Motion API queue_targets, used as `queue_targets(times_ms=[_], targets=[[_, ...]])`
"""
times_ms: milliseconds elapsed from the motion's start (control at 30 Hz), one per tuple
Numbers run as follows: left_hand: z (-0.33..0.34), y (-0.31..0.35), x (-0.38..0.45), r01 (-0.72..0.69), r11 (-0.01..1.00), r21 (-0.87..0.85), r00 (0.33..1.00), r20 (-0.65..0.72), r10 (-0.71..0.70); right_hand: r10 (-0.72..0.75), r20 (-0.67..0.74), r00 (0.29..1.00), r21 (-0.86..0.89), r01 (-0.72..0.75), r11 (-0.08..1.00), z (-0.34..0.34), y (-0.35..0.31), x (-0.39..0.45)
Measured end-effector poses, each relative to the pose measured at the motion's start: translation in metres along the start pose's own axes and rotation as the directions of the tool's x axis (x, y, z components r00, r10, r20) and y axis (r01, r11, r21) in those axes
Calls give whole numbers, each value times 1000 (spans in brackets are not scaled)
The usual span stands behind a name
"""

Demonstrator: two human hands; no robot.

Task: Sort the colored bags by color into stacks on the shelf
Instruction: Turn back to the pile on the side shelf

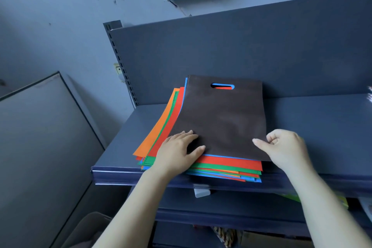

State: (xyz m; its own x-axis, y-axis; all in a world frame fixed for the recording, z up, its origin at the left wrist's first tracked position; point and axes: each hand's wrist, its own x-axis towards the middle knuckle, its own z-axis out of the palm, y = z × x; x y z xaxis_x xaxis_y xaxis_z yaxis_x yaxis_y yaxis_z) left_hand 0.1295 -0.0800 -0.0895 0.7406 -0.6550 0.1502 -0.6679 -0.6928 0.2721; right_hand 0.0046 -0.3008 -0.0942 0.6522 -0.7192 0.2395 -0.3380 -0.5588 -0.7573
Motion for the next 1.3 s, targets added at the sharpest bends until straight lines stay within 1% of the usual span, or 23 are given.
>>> queue_targets(times_ms=[100,167,233,300,367,433,500,600,667,733,800,867,900,967,1033,1167,1233,1300], targets=[[0,-1,2,-17,1000,-22,1000,10,17,-29,25,999,-30,30,999,-3,1,5],[-1,-3,5,30,998,-55,999,-38,-32,-48,34,998,-43,50,998,-6,3,7],[-2,-5,8,113,991,-70,989,-91,-119,-66,14,998,-63,67,996,-10,6,8],[-3,-9,12,205,978,-35,969,-133,-208,-51,-40,998,-71,49,996,-15,12,9],[-4,-14,17,266,962,56,954,-155,-255,-37,-136,990,-73,27,997,-20,17,9],[-6,-18,21,313,945,91,942,-160,-296,-25,-220,975,-62,12,998,-25,21,7],[-7,-21,23,351,934,60,928,-155,-339,13,-268,963,-17,-18,1000,-31,24,5],[-10,-23,26,401,915,-37,904,-149,-402,72,-304,950,85,-49,995,-38,29,1],[-16,-24,29,468,878,-106,869,-127,-478,103,-296,950,148,-61,987,-41,30,-5],[-23,-24,32,535,831,-152,832,-74,-550,122,-279,953,181,-72,981,-42,30,-11],[-27,-25,31,568,800,-194,812,-26,-583,142,-261,955,218,-85,972,-41,29,-16],[-28,-24,28,554,804,-217,819,-29,-573,156,-244,957,254,-93,963,-41,29,-22],[-28,-24,25,536,816,-216,828,-55,-558,161,-235,959,271,-95,958,-41,29,-25],[-29,-23,17,482,845,-232,845,-132,-518,173,-215,961,305,-102,947,-40,29,-31],[-29,-24,6,403,856,-325,849,-217,-482,198,-194,961,369,-115,922,-40,27,-39],[-36,-25,-24,248,812,-529,813,-342,-471,257,-117,959,548,-153,822,-36,17,-58],[-41,-25,-41,182,803,-567,790,-403,-463,279,-69,958,626,-176,760,-35,11,-69],[-43,-25,-60,129,789,-600,750,-462,-473,304,-20,952,709,-201,676,-35,7,-82]])
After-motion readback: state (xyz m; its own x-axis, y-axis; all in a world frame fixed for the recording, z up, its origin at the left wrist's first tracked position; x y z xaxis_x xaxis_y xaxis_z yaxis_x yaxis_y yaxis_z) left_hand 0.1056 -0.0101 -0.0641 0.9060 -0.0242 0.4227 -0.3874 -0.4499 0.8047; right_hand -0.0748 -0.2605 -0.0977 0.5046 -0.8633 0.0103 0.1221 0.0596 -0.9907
